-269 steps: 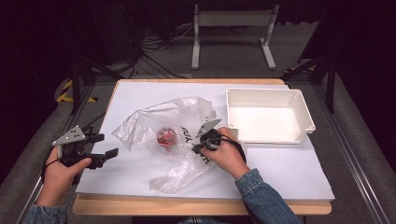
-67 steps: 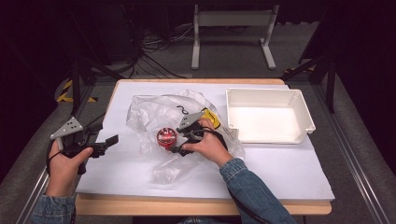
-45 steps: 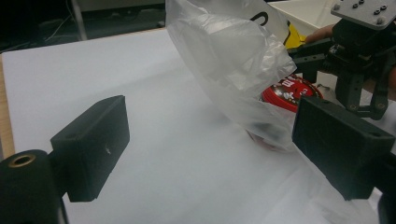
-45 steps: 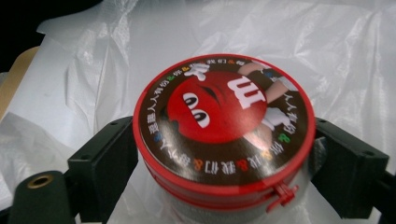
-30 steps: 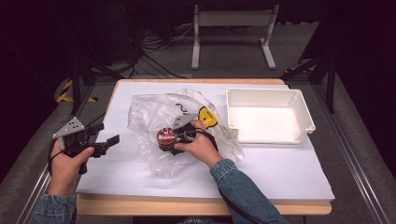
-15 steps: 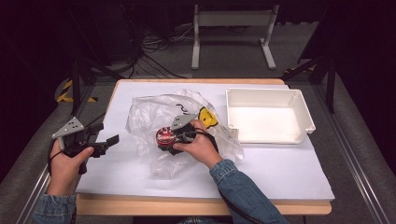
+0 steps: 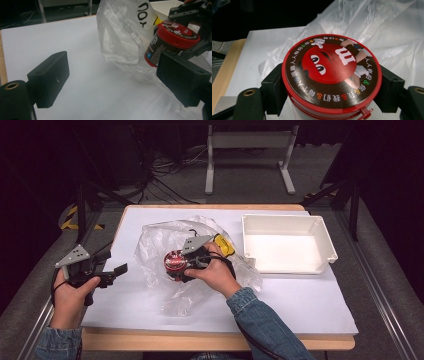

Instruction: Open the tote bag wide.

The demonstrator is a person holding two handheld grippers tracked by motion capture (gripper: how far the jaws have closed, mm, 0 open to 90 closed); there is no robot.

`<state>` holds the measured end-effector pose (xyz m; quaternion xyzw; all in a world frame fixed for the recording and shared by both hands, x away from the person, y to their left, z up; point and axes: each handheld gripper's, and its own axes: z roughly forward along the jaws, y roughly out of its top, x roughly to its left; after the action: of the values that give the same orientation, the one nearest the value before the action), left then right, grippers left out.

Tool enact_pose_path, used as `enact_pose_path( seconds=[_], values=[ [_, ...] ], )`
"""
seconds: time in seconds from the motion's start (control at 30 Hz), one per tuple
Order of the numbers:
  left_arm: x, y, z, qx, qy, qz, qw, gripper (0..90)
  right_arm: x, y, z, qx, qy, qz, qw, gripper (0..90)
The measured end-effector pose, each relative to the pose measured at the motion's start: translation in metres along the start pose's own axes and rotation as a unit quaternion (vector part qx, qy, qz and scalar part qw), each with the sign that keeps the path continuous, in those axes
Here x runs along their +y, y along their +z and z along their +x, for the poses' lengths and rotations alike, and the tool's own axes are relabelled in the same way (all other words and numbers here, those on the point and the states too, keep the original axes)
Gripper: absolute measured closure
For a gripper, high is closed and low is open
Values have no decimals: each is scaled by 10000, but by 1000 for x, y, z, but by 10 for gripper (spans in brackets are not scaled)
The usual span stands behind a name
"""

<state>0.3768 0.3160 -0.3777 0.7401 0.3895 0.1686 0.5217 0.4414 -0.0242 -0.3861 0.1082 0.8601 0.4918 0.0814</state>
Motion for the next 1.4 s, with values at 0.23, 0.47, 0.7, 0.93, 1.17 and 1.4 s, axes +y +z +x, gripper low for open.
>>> enact_pose_path(
  seconds=[0.23, 0.47, 0.7, 0.93, 1.17, 1.4],
  values=[
    [1, 2, 0, -20, 8, 3, 10000, 120, 16, -12, 2, 1, -27, -57, 10000, 249],
    [1, 2, 1, -17, 24, 17, 10000, 120, 29, -27, 2, -58, -26, -129, 9999, 249],
    [2, 5, -1, -63, 27, 19, 10000, 120, 42, -41, 2, -99, -26, -171, 9998, 249],
    [4, 8, -1, -101, 49, 34, 9999, 120, 50, -55, 2, -150, 16, -245, 9996, 248],
    [5, 11, -2, -143, 64, 47, 9999, 120, 56, -70, 1, -252, 11, -280, 9993, 248],
    [5, 12, -2, -150, 71, 68, 9998, 120, 61, -87, 0, -391, 3, -266, 9989, 248]
  ],
)
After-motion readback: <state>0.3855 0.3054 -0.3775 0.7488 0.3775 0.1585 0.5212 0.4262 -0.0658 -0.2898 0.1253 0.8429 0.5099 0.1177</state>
